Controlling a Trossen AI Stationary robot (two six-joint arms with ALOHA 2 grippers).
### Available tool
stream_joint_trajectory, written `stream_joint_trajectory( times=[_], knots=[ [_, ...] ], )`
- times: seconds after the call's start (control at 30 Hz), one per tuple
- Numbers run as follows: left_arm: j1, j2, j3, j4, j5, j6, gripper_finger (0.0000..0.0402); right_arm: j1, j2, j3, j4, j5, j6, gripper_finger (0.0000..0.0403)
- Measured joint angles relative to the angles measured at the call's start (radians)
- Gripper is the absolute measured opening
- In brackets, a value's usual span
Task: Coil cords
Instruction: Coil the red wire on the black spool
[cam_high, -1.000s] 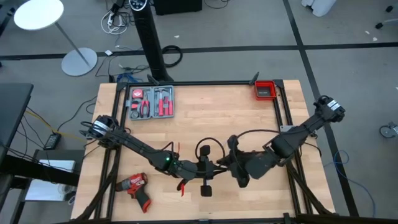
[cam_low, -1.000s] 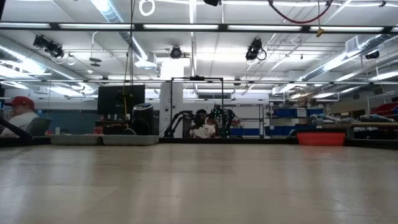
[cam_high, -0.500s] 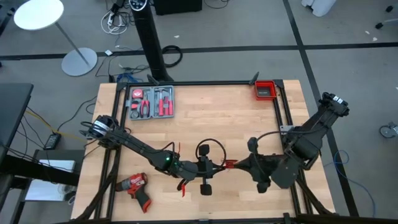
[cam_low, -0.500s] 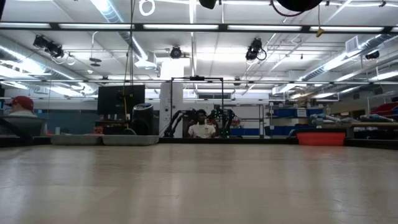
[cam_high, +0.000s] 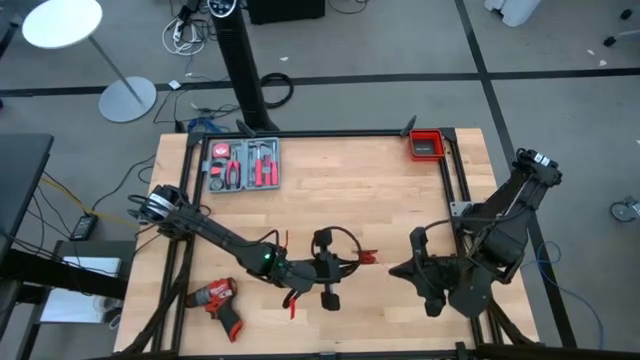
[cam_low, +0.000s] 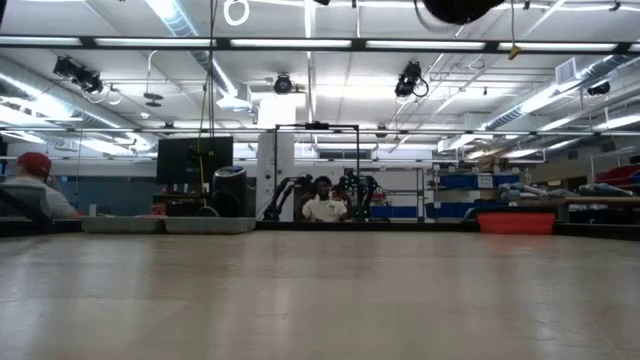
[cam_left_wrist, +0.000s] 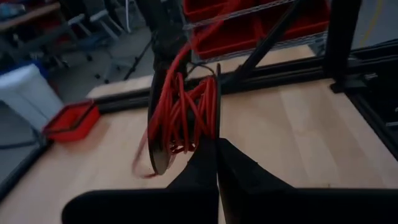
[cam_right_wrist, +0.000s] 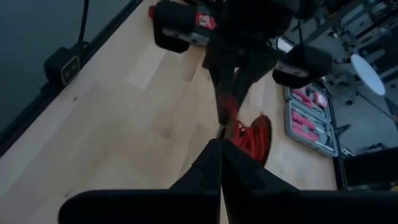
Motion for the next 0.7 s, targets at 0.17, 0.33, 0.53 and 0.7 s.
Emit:
stream_joint_trajectory(
  times=[0.17,0.33,0.53,0.7],
  knots=[
    [-0.007,0.0,0.0,0.062,0.01,0.063,0.0,-0.02,0.001,-0.004,0.064,0.002,-0.078,0.0],
    [-0.008,0.0,0.0,0.064,0.005,0.073,0.0,-0.064,0.001,-0.004,0.153,-0.038,-0.181,0.0],
    [-0.03,0.0,0.0,0.047,-0.005,0.124,0.0,-0.074,0.0,-0.004,0.127,-0.046,-0.157,0.0001],
    [-0.033,0.0,0.0,0.046,-0.017,0.15,0.0,-0.074,0.0,-0.004,0.151,-0.063,-0.092,0.0018]
  ],
)
